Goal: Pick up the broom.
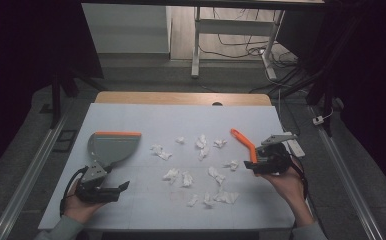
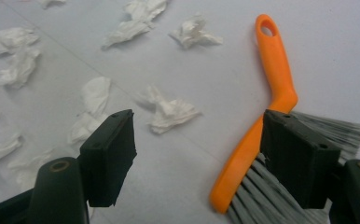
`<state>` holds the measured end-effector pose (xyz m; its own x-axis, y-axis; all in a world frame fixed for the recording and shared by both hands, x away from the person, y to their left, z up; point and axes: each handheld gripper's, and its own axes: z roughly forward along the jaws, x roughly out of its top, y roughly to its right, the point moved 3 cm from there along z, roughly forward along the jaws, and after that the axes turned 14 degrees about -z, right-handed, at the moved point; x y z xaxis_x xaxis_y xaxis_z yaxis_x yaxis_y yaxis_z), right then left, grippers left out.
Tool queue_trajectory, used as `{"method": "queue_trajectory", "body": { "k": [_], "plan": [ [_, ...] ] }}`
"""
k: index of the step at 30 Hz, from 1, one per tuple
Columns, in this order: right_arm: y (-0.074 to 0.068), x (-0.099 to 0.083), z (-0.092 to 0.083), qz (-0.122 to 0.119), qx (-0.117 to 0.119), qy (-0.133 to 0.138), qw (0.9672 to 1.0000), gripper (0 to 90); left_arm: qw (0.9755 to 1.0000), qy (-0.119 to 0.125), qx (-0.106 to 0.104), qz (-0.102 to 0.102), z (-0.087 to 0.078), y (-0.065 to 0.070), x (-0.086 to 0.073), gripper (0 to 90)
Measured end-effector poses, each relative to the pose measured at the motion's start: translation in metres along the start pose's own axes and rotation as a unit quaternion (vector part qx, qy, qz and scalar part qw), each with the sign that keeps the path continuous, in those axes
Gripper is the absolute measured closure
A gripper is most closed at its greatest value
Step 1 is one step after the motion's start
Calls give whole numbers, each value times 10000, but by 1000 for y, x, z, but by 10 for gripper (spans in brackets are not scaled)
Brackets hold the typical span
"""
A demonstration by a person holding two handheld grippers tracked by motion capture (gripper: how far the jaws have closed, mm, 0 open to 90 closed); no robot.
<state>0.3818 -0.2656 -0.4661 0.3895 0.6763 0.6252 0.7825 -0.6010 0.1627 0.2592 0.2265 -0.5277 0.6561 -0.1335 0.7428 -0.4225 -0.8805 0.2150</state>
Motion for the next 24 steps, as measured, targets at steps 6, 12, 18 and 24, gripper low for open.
{"method": "queue_trajectory", "body": {
  "k": [6,12,18,24],
  "plan": [
    [14,11,10,8,-95,-317,9995,270,10000,-10,12,-7,1,0,0,183],
    [37,19,29,134,-161,-742,9970,271,10000,-31,8,7,2,0,0,183],
    [63,19,55,251,-107,-1174,9927,292,10000,53,-2,-9,0,0,0,183],
    [76,20,73,349,-82,-1437,9890,337,10000,55,7,43,0,1,0,183]
  ]
}}
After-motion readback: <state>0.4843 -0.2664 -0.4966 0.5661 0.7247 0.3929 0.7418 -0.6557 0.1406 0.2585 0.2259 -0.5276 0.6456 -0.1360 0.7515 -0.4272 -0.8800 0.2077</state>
